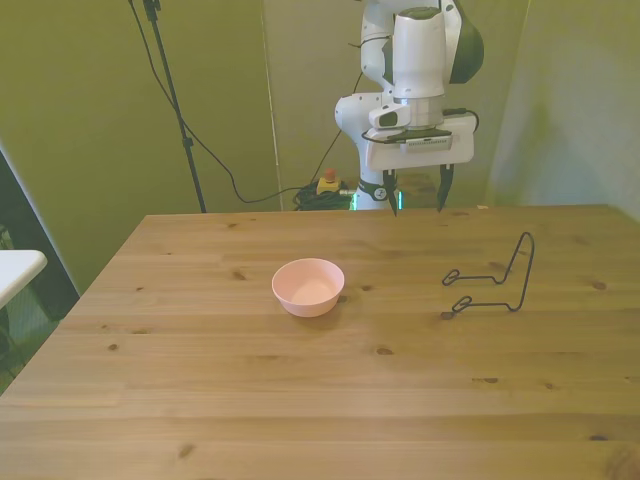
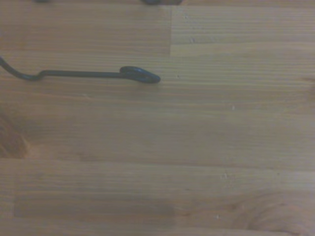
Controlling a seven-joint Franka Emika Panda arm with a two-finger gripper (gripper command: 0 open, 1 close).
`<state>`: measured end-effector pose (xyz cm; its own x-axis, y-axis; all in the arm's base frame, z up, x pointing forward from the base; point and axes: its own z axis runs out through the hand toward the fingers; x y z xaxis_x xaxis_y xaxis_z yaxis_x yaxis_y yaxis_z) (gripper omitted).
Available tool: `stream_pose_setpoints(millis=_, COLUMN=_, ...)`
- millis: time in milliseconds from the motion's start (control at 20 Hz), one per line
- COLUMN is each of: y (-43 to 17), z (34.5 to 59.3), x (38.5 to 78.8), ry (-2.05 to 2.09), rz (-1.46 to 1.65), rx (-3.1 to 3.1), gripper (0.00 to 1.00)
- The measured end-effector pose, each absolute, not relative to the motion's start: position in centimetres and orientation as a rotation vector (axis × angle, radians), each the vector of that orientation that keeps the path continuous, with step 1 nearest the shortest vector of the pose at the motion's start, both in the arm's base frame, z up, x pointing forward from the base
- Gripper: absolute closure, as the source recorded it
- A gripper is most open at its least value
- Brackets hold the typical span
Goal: Load the bowl
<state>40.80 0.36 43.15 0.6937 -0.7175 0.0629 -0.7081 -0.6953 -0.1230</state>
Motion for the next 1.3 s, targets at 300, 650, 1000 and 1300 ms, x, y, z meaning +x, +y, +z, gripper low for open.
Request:
stream_pose_setpoints(millis=300, y=-0.2, z=44.3, x=41.6, ry=1.260, rz=-0.263, rx=-2.827, gripper=0.00)
stream_pose_setpoints(millis=650, y=-7.6, z=45.9, x=45.6, ry=1.382, rz=-0.438, rx=-2.806, gripper=0.00)
stream_pose_setpoints(millis=1000, y=-11.7, z=43.2, x=50.2, ry=1.427, rz=-0.456, rx=-2.799, gripper=0.00)
stream_pose_setpoints(millis=1300, y=-13.6, z=38.8, x=53.0, ry=1.450, rz=-0.443, rx=-2.799, gripper=0.00)
